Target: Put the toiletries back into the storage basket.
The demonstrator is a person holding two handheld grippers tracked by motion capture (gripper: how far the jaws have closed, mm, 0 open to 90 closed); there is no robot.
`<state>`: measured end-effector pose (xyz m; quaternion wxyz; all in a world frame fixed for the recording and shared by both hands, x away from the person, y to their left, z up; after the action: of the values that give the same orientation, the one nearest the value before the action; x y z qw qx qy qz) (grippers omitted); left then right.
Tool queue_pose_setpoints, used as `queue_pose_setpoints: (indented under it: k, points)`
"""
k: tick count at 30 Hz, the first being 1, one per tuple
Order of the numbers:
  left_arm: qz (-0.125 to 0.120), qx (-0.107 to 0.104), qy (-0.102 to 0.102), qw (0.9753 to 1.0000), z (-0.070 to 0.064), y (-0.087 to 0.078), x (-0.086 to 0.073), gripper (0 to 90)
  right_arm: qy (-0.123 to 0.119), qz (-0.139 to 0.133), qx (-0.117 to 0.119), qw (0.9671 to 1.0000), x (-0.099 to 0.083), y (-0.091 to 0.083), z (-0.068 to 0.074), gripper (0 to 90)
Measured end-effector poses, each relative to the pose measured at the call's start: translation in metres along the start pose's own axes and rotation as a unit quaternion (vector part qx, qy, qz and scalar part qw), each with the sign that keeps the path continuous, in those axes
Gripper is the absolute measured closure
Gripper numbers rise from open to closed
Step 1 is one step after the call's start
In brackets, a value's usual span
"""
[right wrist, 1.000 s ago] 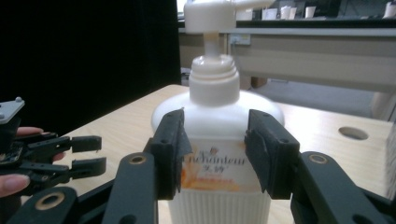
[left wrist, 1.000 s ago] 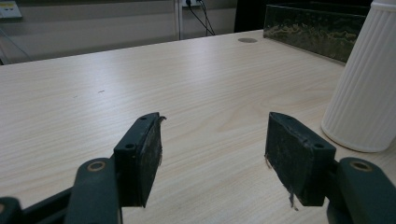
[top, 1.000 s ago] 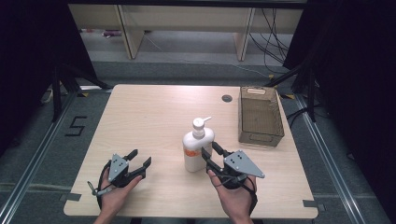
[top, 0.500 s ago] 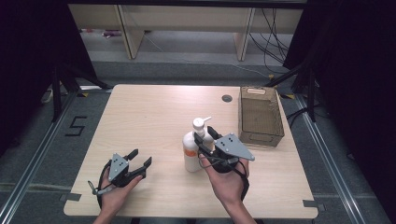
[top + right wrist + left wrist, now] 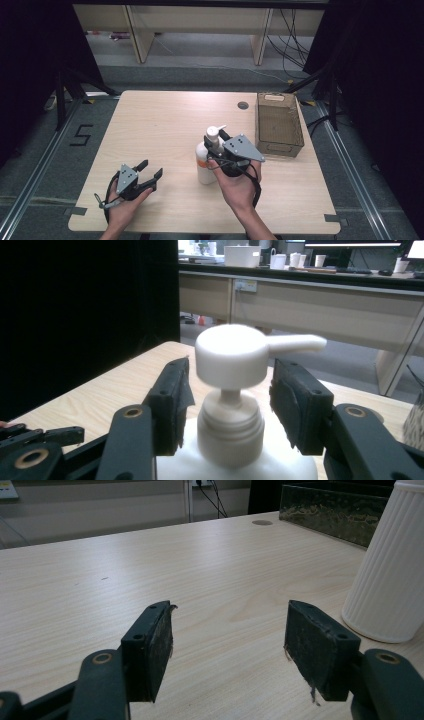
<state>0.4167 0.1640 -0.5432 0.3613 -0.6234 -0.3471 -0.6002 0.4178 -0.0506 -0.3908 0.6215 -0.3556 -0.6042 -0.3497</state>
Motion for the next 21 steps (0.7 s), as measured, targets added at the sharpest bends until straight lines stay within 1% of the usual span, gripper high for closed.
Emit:
queue_pose_setpoints:
  k: [1, 4, 5, 6, 7, 8, 10, 11, 12, 13, 15, 16, 17, 18, 19, 20, 21]
  points:
    - [0.007, 0.004, -0.001, 1.0, 0.0004, -0.0017, -0.0006, 35.4, -0.007, 0.003, -0.002, 1.0, 0.001, 0.002, -0.0008, 52.2]
    - [0.006, 0.004, -0.002, 1.0, 0.0006, -0.0017, -0.0005, 35.4, -0.005, 0.006, -0.006, 0.9999, 0.0009, 0.0039, -0.001, 54.5]
    - [0.006, 0.004, -0.002, 1.0, 0.0006, -0.0017, -0.0005, 35.4, -0.002, 0.005, -0.007, 1.0, 0.0021, 0.0054, -0.0005, 57.3]
    - [0.006, 0.004, -0.002, 1.0, 0.0006, -0.0017, -0.0005, 35.4, -0.003, 0.004, -0.005, 1.0, 0.0024, 0.0057, 0.0003, 58.9]
    - [0.006, 0.003, -0.001, 1.0, 0.0003, -0.0016, -0.0005, 35.4, -0.003, 0.0, -0.007, 1.0, 0.0025, 0.0067, 0.0013, 59.2]
    - [0.006, 0.003, -0.001, 1.0, 0.0003, -0.0016, -0.0005, 35.4, -0.009, 0.002, -0.009, 0.9999, 0.0024, 0.0061, 0.0007, 59.4]
    - [0.006, 0.003, -0.001, 1.0, 0.0003, -0.0017, -0.0004, 35.4, -0.005, 0.001, -0.01, 0.9999, 0.0022, 0.0059, 0.001, 59.7]
    - [0.005, 0.002, -0.001, 1.0, 0.0002, -0.0018, -0.0004, 35.4, -0.014, -0.005, -0.008, 0.9999, 0.0033, 0.0064, -0.0004, 59.8]
    - [0.005, 0.002, -0.001, 1.0, 0.0002, -0.0018, -0.0004, 35.4, -0.014, -0.005, -0.008, 0.9999, 0.0033, 0.0064, -0.0004, 59.8]
    - [0.005, 0.002, -0.001, 1.0, 0.0001, -0.0017, -0.0004, 35.4, -0.003, -0.001, -0.007, 1.0, 0.0024, 0.0049, 0.0008, 60.0]
    - [0.005, 0.002, -0.001, 1.0, 0.0, -0.0017, -0.0004, 35.4, 0.001, -0.001, -0.007, 1.0, 0.0027, 0.0041, 0.0009, 60.0]
    - [0.005, 0.002, 0.0, 1.0, 0.0, -0.0017, -0.0004, 35.4, -0.003, 0.002, -0.006, 1.0, 0.0029, 0.0033, -0.0002, 60.0]
    - [0.005, 0.002, 0.0, 1.0, 0.0, -0.0017, -0.0004, 35.4, 0.003, 0.004, -0.006, 1.0, 0.0031, 0.0028, -0.0008, 60.1]
    - [0.005, 0.002, 0.0, 1.0, 0.0, -0.0017, -0.0004, 35.4, 0.003, 0.004, -0.006, 1.0, 0.0031, 0.0028, -0.0008, 60.1]
    - [0.005, 0.002, 0.0, 1.0, 0.0, -0.0017, -0.0004, 35.4, 0.011, 0.004, -0.007, 0.9999, 0.0042, 0.0018, -0.0039, 60.1]
    - [0.005, 0.002, 0.0, 1.0, 0.0, -0.0017, -0.0004, 35.4, 0.007, 0.001, -0.005, 1.0, 0.005, 0.0018, -0.0053, 60.1]
    - [0.005, 0.002, -0.001, 1.0, 0.0, -0.0017, -0.0004, 35.4, 0.016, 0.0, -0.008, 0.9998, 0.0057, 0.001, -0.0059, 60.1]
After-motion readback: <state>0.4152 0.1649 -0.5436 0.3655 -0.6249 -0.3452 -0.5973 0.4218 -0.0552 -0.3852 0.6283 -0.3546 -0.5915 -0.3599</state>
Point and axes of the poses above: each handheld gripper's, and its own axes: y roughly forward along the jaws, x roughly out of its top, z roughly to its left, the point moved 9 cm from there along y, roughly forward along the jaws, and after that the axes turned 11 degrees about -z, right-handed, at the moved point
